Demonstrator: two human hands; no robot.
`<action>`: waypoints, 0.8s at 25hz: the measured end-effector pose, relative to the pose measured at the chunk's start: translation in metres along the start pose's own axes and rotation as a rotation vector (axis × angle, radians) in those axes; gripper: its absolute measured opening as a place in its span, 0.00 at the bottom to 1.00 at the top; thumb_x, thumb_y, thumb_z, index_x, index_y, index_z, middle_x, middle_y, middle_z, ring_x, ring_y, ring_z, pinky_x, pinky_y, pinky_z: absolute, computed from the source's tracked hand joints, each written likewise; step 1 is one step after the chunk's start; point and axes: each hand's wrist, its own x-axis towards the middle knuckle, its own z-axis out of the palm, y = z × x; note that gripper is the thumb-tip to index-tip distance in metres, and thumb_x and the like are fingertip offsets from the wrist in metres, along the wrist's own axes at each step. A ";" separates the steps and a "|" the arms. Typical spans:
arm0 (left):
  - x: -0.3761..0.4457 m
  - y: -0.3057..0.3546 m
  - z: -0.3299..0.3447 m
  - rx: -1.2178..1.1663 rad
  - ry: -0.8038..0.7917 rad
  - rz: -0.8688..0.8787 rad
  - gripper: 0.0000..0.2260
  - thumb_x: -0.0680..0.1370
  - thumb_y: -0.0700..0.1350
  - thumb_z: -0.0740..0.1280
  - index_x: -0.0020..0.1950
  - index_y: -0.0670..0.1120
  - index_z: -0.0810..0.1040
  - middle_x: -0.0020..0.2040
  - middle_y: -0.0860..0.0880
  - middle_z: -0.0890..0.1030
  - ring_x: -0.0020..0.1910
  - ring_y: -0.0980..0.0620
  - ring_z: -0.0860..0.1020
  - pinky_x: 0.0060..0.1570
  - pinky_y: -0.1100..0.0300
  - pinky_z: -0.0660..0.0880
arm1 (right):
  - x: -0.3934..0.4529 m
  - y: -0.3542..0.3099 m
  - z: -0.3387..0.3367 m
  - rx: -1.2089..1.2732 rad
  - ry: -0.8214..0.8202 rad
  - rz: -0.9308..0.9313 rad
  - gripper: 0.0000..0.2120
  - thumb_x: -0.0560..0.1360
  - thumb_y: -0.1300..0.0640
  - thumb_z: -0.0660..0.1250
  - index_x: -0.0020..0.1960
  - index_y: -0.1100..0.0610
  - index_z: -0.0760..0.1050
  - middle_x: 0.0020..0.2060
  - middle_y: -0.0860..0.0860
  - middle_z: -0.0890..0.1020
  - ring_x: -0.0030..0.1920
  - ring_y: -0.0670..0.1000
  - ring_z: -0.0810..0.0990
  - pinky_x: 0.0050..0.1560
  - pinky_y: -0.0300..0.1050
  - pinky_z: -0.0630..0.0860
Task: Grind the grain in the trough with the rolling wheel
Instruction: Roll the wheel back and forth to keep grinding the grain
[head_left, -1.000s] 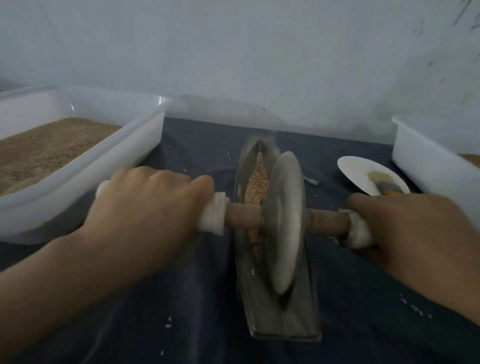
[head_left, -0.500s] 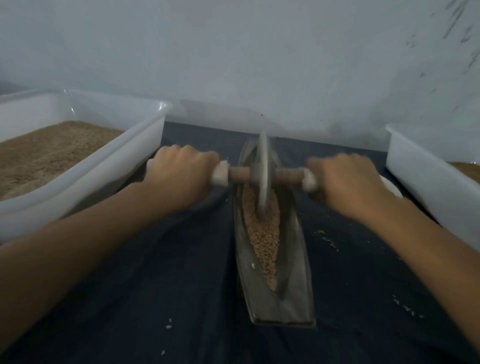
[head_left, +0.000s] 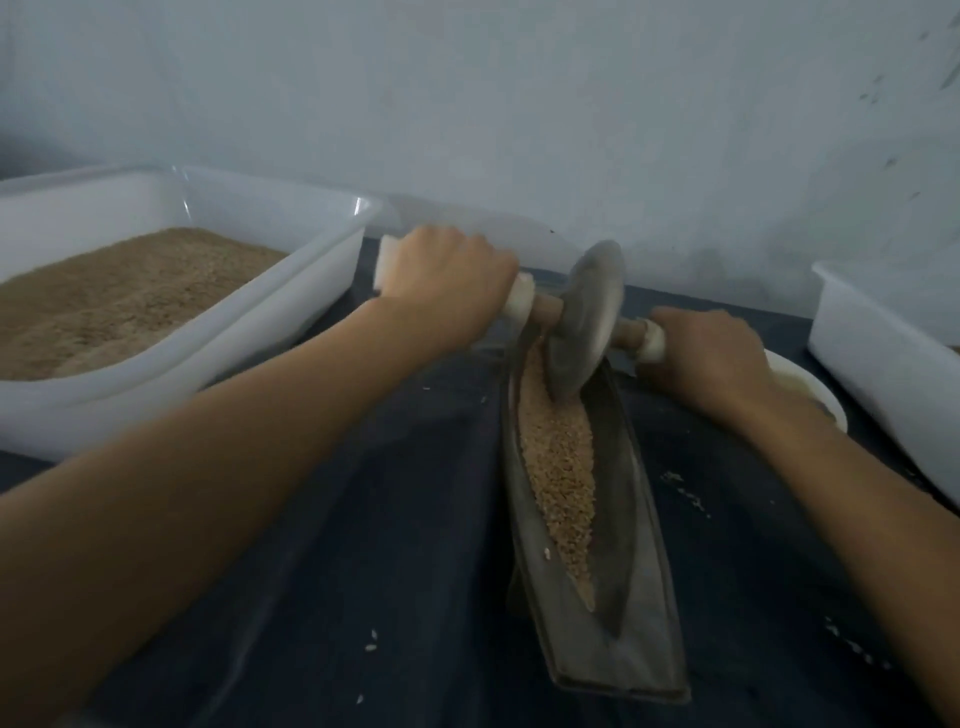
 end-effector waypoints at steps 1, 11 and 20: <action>0.014 -0.001 -0.002 0.006 0.013 0.009 0.08 0.75 0.42 0.65 0.54 0.49 0.77 0.51 0.45 0.81 0.51 0.42 0.79 0.40 0.54 0.65 | 0.012 0.000 0.004 0.023 -0.004 0.033 0.12 0.71 0.47 0.69 0.42 0.47 0.66 0.42 0.54 0.80 0.43 0.60 0.78 0.39 0.48 0.67; -0.151 -0.017 -0.028 -0.267 0.281 0.225 0.24 0.53 0.46 0.78 0.37 0.52 0.64 0.26 0.54 0.67 0.22 0.49 0.67 0.27 0.62 0.55 | -0.137 0.014 -0.022 -0.037 0.052 -0.207 0.13 0.60 0.40 0.60 0.35 0.45 0.60 0.26 0.42 0.65 0.28 0.51 0.73 0.26 0.49 0.70; 0.007 -0.012 0.031 -0.201 0.059 -0.087 0.07 0.75 0.50 0.63 0.44 0.51 0.65 0.45 0.48 0.80 0.42 0.43 0.78 0.38 0.54 0.68 | 0.005 -0.016 -0.026 -0.261 0.202 -0.013 0.09 0.73 0.50 0.68 0.48 0.52 0.70 0.41 0.52 0.80 0.41 0.59 0.79 0.34 0.46 0.65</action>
